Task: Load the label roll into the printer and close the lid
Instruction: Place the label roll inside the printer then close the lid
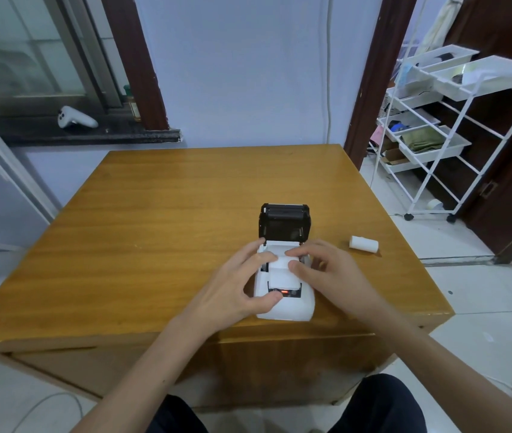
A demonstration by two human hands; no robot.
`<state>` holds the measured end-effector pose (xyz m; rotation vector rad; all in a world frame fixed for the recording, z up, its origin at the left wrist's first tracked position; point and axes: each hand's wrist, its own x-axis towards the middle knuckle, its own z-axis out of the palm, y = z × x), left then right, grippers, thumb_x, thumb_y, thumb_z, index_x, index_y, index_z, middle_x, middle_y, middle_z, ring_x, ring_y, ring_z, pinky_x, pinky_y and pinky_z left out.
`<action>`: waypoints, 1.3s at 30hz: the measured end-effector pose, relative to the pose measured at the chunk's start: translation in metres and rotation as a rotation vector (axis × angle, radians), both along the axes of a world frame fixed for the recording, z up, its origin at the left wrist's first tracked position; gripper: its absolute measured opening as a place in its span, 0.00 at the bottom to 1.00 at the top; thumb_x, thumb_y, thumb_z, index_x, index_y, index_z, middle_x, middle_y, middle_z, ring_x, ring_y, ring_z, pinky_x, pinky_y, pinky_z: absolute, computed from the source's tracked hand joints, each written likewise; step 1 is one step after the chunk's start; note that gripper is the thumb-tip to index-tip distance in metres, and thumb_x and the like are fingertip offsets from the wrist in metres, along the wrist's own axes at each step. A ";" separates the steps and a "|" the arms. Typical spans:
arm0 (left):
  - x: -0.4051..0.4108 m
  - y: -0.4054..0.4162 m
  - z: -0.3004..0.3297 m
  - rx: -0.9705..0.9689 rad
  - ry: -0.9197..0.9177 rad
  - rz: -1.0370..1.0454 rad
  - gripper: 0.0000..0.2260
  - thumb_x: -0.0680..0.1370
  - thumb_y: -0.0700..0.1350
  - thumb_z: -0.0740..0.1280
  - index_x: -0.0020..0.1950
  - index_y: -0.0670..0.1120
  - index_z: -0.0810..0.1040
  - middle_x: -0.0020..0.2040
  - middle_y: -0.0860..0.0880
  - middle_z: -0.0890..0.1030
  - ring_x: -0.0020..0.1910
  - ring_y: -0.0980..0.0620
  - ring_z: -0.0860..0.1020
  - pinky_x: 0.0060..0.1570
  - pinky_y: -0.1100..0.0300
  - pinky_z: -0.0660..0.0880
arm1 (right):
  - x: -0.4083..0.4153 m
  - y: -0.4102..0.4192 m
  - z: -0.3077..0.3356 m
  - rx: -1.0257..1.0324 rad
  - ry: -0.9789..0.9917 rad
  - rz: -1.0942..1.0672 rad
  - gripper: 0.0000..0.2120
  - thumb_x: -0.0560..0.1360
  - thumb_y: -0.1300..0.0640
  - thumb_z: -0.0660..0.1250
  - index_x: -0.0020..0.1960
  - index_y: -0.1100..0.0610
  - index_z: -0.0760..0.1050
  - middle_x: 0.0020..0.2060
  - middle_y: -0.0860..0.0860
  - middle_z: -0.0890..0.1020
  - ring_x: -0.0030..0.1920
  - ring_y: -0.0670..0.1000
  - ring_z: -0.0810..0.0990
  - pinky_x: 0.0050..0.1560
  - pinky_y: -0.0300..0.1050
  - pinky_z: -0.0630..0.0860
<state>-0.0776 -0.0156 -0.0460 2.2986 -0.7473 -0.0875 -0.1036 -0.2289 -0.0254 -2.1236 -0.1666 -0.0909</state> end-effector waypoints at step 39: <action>-0.002 -0.005 0.000 0.066 -0.014 0.029 0.42 0.66 0.66 0.74 0.75 0.53 0.63 0.78 0.60 0.51 0.73 0.56 0.59 0.68 0.57 0.63 | -0.007 -0.019 0.006 -0.256 0.163 0.230 0.42 0.64 0.46 0.79 0.72 0.40 0.61 0.51 0.38 0.76 0.52 0.32 0.72 0.48 0.23 0.69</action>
